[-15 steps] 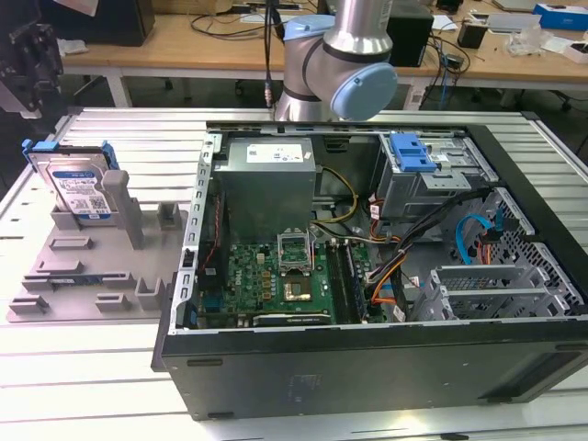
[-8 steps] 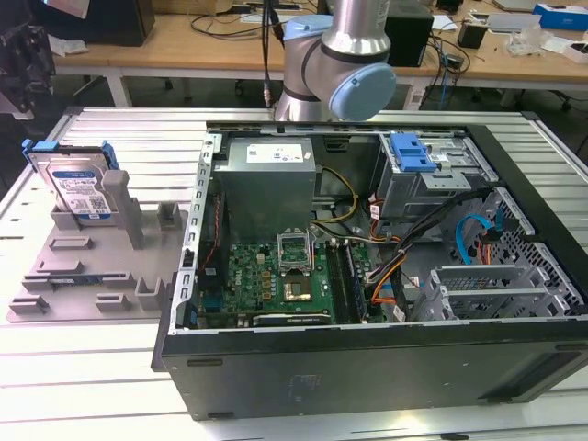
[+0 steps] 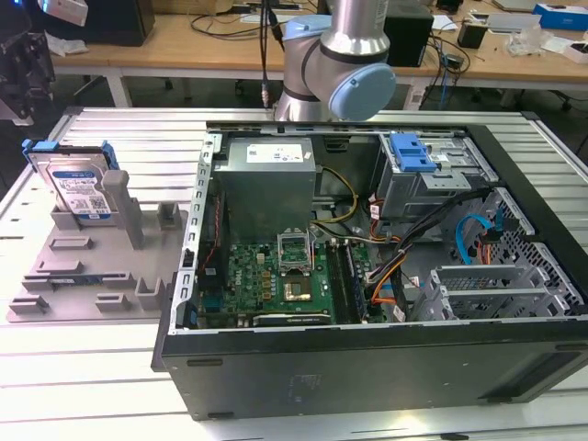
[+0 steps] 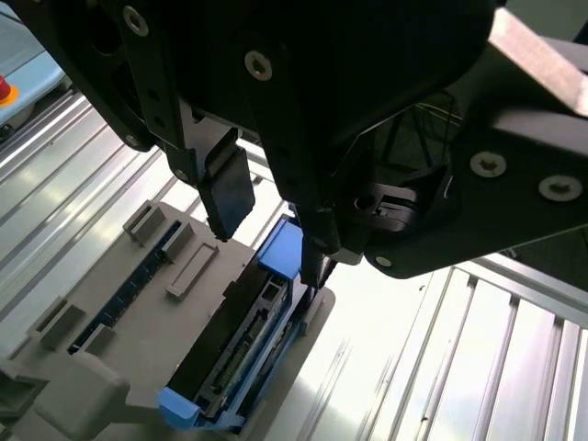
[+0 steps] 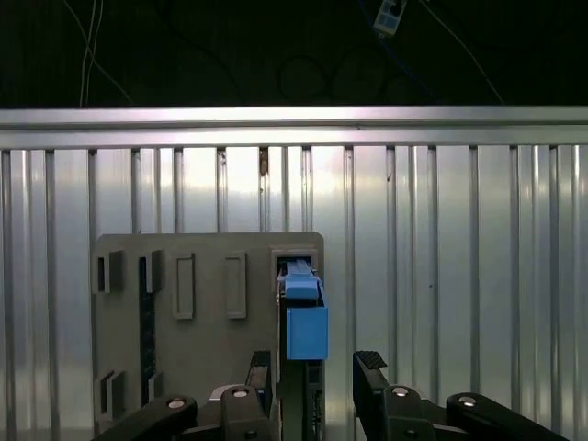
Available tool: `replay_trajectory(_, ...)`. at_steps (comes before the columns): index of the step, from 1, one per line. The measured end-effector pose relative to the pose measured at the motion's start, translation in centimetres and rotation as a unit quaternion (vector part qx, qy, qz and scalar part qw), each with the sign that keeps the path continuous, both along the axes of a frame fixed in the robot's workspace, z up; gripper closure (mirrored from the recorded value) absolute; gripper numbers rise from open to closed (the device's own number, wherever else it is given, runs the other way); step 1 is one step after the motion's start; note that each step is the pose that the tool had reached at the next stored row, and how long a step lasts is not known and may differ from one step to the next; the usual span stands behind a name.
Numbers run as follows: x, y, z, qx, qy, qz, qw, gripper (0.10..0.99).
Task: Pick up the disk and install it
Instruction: 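Pick up the disk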
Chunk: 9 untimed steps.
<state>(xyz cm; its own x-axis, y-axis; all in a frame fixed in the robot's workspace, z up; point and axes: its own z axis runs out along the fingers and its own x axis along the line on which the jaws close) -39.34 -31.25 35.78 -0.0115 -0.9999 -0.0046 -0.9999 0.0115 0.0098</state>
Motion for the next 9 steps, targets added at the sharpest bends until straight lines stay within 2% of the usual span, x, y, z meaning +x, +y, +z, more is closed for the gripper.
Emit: replay_trajectory(9,-0.17,0.02,-0.78,0.0002,0.0,0.0,1.0,0.604)
